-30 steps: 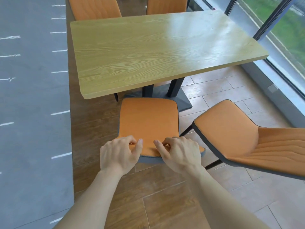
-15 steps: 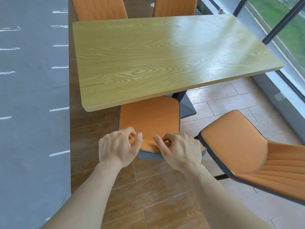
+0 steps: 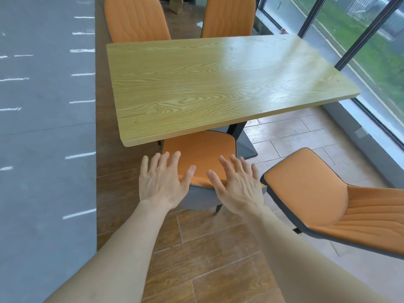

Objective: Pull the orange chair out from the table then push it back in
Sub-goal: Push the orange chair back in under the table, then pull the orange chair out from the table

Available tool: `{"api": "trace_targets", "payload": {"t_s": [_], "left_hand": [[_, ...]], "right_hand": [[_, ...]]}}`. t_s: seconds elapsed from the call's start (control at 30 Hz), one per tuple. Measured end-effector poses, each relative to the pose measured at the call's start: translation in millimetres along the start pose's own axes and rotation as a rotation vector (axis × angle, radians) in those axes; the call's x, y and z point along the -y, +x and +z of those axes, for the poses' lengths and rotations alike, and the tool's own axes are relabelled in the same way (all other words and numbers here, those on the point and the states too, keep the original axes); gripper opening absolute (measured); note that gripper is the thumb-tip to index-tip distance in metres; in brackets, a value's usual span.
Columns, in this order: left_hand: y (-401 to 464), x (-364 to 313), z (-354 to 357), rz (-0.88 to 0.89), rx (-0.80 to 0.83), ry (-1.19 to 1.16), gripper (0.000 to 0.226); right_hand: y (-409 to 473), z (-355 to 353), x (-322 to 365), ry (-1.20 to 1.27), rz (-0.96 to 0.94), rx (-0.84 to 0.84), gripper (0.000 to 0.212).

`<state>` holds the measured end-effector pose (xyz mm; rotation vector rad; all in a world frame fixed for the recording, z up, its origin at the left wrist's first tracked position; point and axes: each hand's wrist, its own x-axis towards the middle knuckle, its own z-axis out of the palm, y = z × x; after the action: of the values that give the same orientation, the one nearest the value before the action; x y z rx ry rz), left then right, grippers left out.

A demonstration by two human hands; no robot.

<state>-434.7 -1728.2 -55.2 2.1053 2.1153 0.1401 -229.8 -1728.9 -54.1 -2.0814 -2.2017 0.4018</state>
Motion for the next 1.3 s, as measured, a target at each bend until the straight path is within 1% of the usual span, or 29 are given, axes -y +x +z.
{"api": "trace_targets", "payload": {"t_s": [0.17, 0.37, 0.5, 0.63, 0.8, 0.9, 1.0, 1.1, 1.2, 1.3], "left_hand": [[-27.5, -30.9, -25.8, 0.112, -0.045, -0.076, 0.079], [-57.0, -120.5, -54.0, 0.254, -0.045, -0.128, 0.079], [-78.2, -219.2, -68.0, 0.366, -0.033, -0.150, 0.081], [-106.3, -348.0, -82.0, 0.476, -0.046, -0.172, 0.084], [-143.1, -499.9, -90.6, 0.546, -0.077, -0.194, 0.079], [-159.8, -574.7, -85.3, 0.579, -0.070, -0.185, 0.079], [-168.2, -635.1, -73.4, 0.606, -0.056, -0.186, 0.080], [-160.7, -687.0, -52.1, 0.585, -0.059, -0.213, 0.079], [-139.5, -721.8, -25.0, 0.555, -0.039, -0.217, 0.078], [-109.7, -743.8, 4.3, 0.466, -0.025, -0.235, 0.078]], "right_hand": [[-46.1, -33.6, -24.7, 0.019, -0.023, -0.081, 0.086], [-111.3, -99.6, -102.6, -0.034, 0.099, -0.103, 0.085], [-162.8, -154.6, -174.4, -0.056, 0.213, -0.144, 0.084], [-224.9, -213.7, -266.9, -0.034, 0.333, -0.217, 0.088], [-289.3, -279.8, -391.6, 0.018, 0.384, -0.293, 0.091], [-315.7, -306.0, -462.3, 0.011, 0.424, -0.308, 0.096], [-329.2, -319.9, -523.9, -0.018, 0.466, -0.298, 0.097], [-323.2, -325.7, -579.9, -0.009, 0.475, -0.288, 0.095], [-297.2, -324.7, -624.8, -0.014, 0.456, -0.240, 0.096], [-255.8, -317.6, -659.8, -0.032, 0.407, -0.180, 0.095]]}}
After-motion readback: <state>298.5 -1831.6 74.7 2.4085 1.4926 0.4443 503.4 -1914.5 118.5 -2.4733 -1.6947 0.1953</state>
